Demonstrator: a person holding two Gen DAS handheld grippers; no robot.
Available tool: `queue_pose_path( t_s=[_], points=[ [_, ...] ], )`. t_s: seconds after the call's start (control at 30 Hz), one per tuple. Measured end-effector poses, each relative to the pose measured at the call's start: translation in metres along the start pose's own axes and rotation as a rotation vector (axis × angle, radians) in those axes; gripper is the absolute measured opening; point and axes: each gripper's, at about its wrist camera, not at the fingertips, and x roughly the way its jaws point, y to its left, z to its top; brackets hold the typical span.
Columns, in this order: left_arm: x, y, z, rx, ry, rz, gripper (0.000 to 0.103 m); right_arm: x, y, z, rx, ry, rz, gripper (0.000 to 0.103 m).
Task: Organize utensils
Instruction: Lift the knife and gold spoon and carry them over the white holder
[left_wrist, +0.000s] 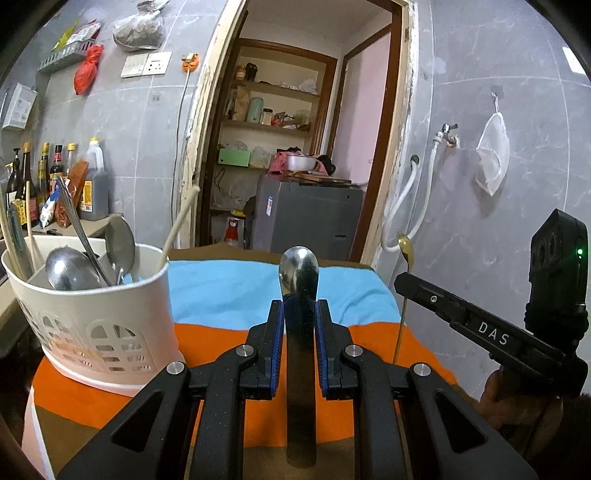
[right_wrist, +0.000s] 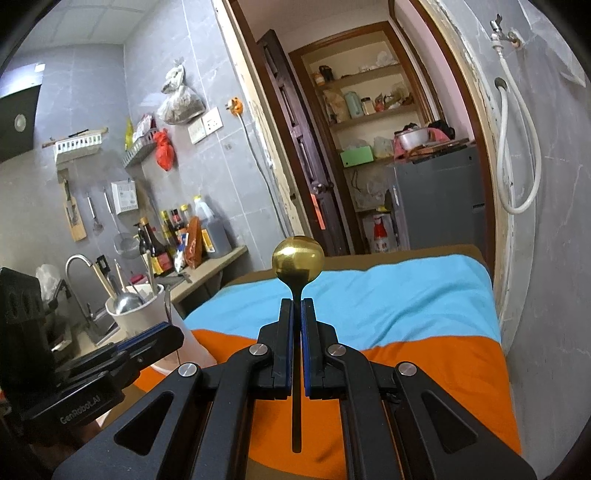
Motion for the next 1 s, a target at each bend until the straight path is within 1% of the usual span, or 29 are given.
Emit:
queue_pose_path(
  t_s=[0.2,0.33,0.47,0.63,0.77,0.9,1.0],
  points=[
    [-0.015,0.007,0.023,-0.017,-0.039,0.025,0.013,-0.005,0.020,0.021,-0.013,-0.044,0.026,0.002],
    [-0.033,0.020,0.048,-0.040,-0.072,0.043,0.013,-0.007,0.044,0.042,-0.026,-0.086,0.058,0.002],
    [-0.056,0.040,0.077,-0.073,-0.113,0.062,0.013,-0.008,0.069,0.065,-0.035,-0.135,0.102,0.002],
    [-0.083,0.082,0.109,-0.146,-0.151,0.094,0.013,-0.001,0.102,0.086,-0.041,-0.186,0.170,0.002],
    [-0.102,0.123,0.126,-0.182,-0.198,0.153,0.013,0.012,0.132,0.095,-0.047,-0.219,0.221,0.002],
    [-0.111,0.156,0.131,-0.192,-0.224,0.212,0.013,0.028,0.153,0.094,-0.051,-0.228,0.248,0.002],
    [-0.112,0.178,0.129,-0.195,-0.232,0.241,0.013,0.044,0.164,0.088,-0.039,-0.210,0.251,0.002]
  ],
)
